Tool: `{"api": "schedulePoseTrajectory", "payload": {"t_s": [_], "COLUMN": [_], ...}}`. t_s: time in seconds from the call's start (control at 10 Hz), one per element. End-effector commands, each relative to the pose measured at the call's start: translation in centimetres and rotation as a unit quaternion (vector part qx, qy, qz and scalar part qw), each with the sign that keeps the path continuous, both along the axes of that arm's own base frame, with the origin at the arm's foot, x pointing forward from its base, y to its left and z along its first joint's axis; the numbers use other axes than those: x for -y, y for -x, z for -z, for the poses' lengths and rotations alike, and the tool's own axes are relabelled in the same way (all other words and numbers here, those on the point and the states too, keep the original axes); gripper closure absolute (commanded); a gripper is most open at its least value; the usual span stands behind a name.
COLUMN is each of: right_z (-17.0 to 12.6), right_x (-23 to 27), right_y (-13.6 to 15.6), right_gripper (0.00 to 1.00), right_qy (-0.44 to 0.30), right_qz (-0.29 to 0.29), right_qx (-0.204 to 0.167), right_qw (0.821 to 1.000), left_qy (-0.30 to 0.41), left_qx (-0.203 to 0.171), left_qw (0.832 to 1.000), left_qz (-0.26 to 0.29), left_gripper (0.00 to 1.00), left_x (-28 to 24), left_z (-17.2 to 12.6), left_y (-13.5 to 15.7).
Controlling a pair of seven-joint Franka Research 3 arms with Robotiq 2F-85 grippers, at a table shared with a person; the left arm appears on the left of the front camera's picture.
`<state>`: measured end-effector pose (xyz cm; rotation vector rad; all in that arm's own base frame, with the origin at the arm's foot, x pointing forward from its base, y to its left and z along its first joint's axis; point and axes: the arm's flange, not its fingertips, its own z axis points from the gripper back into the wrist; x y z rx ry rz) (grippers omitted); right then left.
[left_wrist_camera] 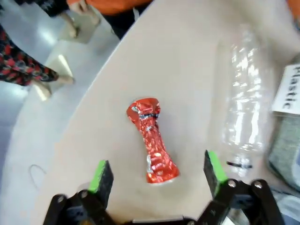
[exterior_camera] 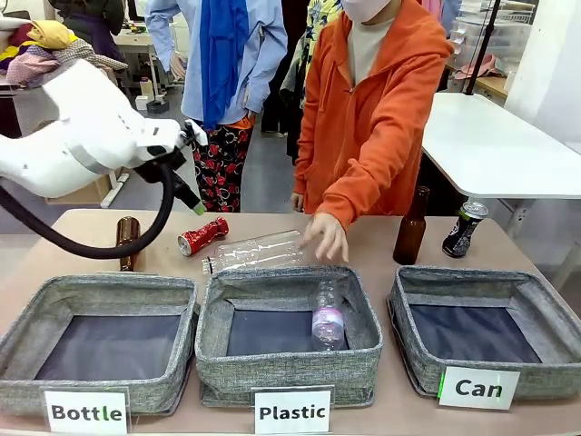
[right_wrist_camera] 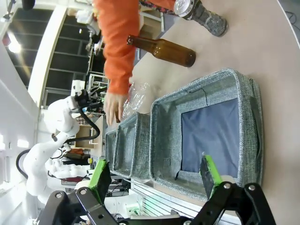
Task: Sort the can waste into the basket.
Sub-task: Pick up the can waste from the table and place it in the right Fabric basket.
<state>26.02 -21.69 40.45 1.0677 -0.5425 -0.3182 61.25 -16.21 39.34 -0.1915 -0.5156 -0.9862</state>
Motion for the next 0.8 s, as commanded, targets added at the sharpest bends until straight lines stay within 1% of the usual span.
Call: {"api": "schedulePoseTrajectory", "payload": {"t_s": [0.0,0.2,0.4,0.5,0.7], "right_z": [-0.1,-0.1,-0.1,-0.1,-0.1], "right_x": [0.2,0.2,0.2,0.2,0.2], "right_y": [-0.4,-0.4,-0.4,-0.4,-0.4], "right_gripper": [0.0,0.0,0.0,0.0,0.0], "right_qy": [-0.002,-0.002,-0.002,-0.002,-0.002], "right_qz": [0.0,0.0,0.0,0.0,0.0], "right_qx": [0.018,0.018,0.018,0.018,0.018], "right_qw": [1.0,1.0,1.0,1.0,1.0], "left_qy": [-0.038,-0.066,-0.101,-0.104,-0.11], "left_qx": [-0.013,-0.028,-0.049,-0.064,-0.075], "left_qw": [0.999,0.997,0.994,0.993,0.991], "left_qz": [-0.004,-0.021,-0.008,0.002,0.006], "left_gripper": [0.0,0.0,0.0,0.0,0.0], "left_x": [1.8,2.7,3.5,3.8,3.9], "left_z": [0.9,3.5,5.9,6.6,7.6], "left_y": [-2.5,-3.3,-5.3,-5.6,-5.8]}}
